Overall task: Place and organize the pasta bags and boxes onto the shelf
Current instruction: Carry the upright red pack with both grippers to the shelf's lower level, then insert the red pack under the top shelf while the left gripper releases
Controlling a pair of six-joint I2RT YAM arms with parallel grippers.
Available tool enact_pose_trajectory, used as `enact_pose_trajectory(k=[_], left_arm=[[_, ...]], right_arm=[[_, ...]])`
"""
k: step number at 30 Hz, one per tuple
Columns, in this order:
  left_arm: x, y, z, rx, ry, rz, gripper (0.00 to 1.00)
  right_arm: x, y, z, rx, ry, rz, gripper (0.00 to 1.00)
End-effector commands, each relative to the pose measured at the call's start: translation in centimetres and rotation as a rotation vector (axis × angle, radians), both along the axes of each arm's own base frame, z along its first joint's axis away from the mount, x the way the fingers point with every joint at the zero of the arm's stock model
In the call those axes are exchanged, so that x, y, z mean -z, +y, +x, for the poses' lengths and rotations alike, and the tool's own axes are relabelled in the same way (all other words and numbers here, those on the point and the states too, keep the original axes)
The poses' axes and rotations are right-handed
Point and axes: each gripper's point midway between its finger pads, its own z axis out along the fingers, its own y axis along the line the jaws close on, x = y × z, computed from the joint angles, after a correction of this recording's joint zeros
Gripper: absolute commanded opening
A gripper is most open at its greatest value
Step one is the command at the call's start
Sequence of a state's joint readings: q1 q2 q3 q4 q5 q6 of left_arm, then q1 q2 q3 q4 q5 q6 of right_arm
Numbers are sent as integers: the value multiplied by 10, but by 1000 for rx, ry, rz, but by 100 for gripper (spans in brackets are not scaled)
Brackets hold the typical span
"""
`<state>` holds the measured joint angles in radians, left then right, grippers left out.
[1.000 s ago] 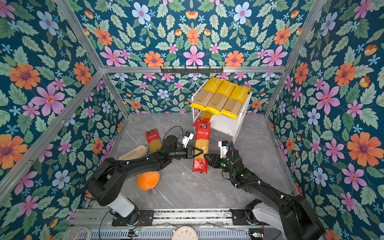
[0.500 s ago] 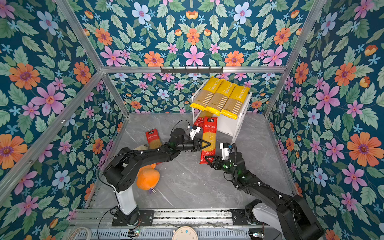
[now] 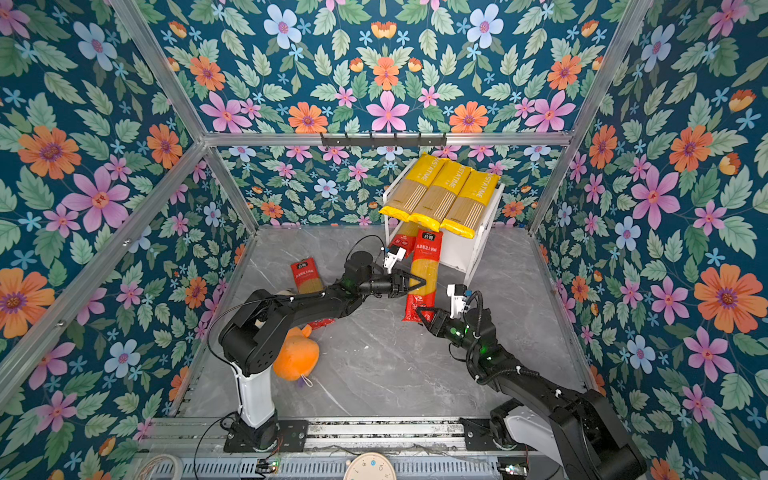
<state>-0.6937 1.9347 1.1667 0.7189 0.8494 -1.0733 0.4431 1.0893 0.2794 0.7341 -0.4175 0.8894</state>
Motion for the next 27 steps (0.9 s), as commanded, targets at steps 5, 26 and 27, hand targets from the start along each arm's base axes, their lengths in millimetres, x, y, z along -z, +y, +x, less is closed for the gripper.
enact_pose_trajectory(k=[5, 26, 27], left_arm=[[-39, 4, 13, -27, -137, -104, 39], [-24, 60, 15, -125, -136, -42, 49], [-23, 63, 12, -128, -135, -36, 49]], right_arm=[[-33, -4, 16, 63, -120, 79, 20], [-68, -12, 86, 230, -182, 196, 5], [-69, -13, 89, 240, -181, 202, 5]])
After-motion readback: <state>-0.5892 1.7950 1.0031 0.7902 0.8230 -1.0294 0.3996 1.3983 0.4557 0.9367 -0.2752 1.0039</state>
